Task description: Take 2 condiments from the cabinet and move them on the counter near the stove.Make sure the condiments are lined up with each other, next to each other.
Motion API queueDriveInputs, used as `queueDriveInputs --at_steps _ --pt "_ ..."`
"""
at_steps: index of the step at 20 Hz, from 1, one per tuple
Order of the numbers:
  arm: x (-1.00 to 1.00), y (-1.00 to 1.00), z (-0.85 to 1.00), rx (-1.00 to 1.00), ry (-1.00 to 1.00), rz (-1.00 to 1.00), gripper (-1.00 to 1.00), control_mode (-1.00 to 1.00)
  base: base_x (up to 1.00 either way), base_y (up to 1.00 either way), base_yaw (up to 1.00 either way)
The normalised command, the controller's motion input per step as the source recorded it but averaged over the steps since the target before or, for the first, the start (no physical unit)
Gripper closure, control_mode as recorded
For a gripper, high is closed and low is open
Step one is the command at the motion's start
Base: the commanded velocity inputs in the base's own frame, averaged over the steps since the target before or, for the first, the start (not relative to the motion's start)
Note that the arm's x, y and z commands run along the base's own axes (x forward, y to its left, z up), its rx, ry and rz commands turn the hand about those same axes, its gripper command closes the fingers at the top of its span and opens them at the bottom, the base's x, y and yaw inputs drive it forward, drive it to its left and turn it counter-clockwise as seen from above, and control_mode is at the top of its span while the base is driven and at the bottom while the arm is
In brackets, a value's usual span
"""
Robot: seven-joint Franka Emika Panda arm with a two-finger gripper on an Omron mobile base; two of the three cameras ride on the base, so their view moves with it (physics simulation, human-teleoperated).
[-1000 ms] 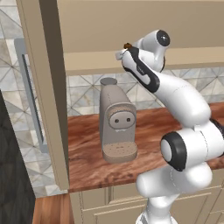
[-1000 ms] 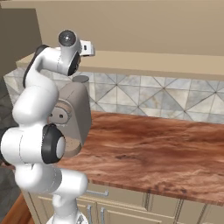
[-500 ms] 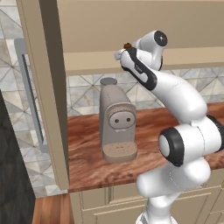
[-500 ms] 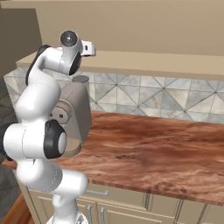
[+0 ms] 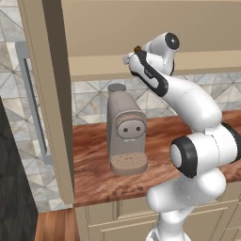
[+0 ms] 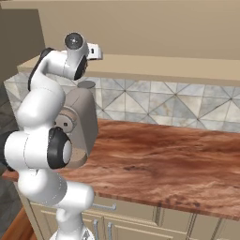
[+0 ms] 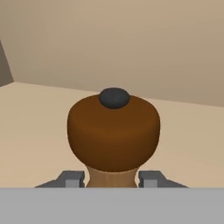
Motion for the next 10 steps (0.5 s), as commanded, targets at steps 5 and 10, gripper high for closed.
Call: queueDriveInputs --at_steps 5,10 --pt "-0.2 0.0 0.0 0.0 -0.08 0.0 1.0 -1.0 0.0 0.0 0.0" --pt "-0.77 0.0 0.15 0.0 -0.17 0.0 1.0 -1.0 0.0 0.0 0.0"
